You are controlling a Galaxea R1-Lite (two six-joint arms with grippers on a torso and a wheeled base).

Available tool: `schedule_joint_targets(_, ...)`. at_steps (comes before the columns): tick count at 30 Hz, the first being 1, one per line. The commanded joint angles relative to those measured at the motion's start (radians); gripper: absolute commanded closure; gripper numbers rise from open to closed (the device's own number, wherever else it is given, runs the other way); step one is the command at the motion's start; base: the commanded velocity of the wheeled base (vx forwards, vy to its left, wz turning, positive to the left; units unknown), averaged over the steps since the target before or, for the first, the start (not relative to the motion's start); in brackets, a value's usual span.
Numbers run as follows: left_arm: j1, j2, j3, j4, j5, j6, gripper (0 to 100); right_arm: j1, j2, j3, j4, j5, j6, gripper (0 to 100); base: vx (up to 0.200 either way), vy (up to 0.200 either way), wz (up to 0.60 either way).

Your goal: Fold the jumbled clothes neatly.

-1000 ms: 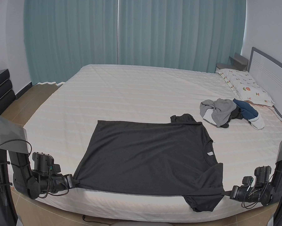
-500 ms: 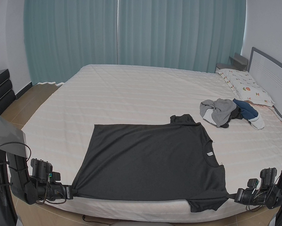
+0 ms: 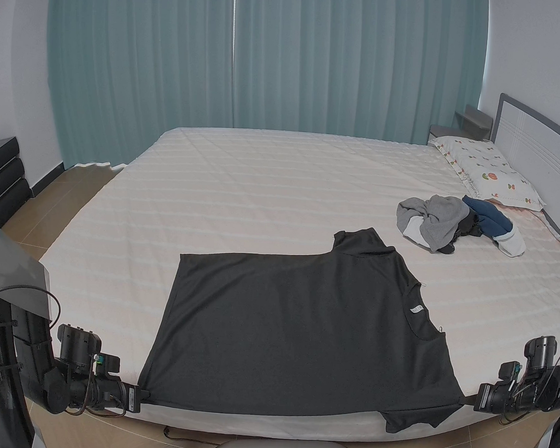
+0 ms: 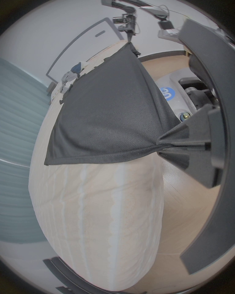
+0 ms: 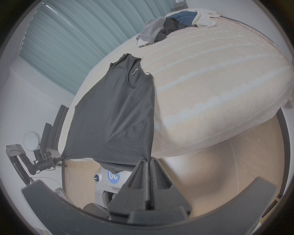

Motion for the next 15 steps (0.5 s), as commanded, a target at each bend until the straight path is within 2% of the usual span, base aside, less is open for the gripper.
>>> schedule_joint_targets(1, -0.001, -0.003, 0.055, 0.0, 0.004, 0.067, 100, -0.009, -0.054, 0.017, 0.051, -0.035, -0.032, 100, 0.0, 0.0, 0.0)
schedule_joint_targets(7, -0.003, -0.02, 0.083, 0.0, 0.072, 0.102, 100, -0.009, -0.103, 0.017, 0.123, -0.058, -0.075, 100, 0.0, 0.0, 0.0)
schedule_joint_targets(13, -0.012, -0.061, 0.086, 0.018, 0.07, 0.099, 100, -0.009, -0.166, 0.017, 0.166, -0.061, -0.081, 100, 0.0, 0.0, 0.0)
schedule_joint_targets(15, -0.02, -0.067, 0.086, 0.044, 0.075, 0.096, 100, -0.009, -0.192, 0.017, 0.189, -0.081, -0.084, 100, 0.0, 0.0, 0.0)
